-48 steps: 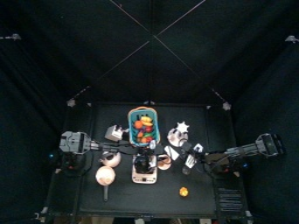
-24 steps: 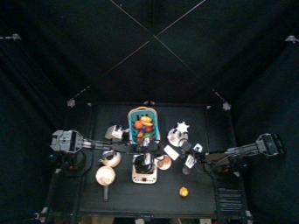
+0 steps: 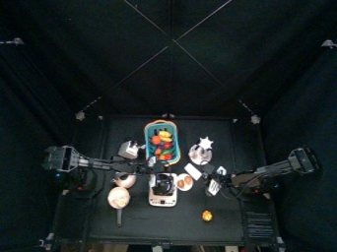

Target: Move squash up and to the left

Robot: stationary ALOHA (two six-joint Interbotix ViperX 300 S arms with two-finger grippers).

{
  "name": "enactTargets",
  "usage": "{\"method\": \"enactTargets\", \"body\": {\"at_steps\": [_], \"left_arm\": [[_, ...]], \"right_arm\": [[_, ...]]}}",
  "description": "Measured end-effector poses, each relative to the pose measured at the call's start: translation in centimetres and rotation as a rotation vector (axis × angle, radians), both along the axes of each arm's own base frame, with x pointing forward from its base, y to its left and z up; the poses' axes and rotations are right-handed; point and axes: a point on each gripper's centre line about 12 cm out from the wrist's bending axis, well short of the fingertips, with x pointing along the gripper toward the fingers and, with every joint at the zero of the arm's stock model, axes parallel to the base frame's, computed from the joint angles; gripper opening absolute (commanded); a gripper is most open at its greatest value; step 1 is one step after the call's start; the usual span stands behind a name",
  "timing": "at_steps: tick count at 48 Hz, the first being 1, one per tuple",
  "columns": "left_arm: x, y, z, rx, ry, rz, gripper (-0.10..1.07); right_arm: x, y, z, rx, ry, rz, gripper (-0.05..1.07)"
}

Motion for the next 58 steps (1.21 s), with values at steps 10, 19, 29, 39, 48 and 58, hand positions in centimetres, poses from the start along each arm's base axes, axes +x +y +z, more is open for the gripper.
{"method": "enactTargets", "body": {"at_steps": [10, 19, 29, 39, 48, 58], "left_arm": [[-2.9, -0.4, 0.0, -0.018, -0.043, -0.012, 0.74], [-5.2, -0.9, -0.7, -0.046, -0.048, -0.014, 0.74], [-6.1, -0.7, -1.8, -0.091, -0.020, 0.024, 0.74], [-6.2, -0.7, -1.9, -0.101, -0.024, 0.031, 0.74], [-6.3, -0.7, -2.1, -0.099, -0.018, 0.031, 0.74], [-6.3, -0.7, -2.1, -0.098, -0.018, 0.031, 0.74]], "right_arm": [[-0.5, 5.2, 0.5, 0.134, 0.040, 0.103, 0.70], [0.6, 6.8, 0.2, 0.132, 0.105, 0.099, 0.72], [1.3, 7.9, -0.1, 0.122, 0.243, 0.022, 0.87], [1.8, 9.5, -0.8, 0.098, 0.276, 0.016, 1.00], [2.7, 10.9, -3.1, 0.079, 0.296, 0.029, 1.00], [2.9, 10.8, -5.0, 0.003, 0.363, 0.017, 1.00]]}}
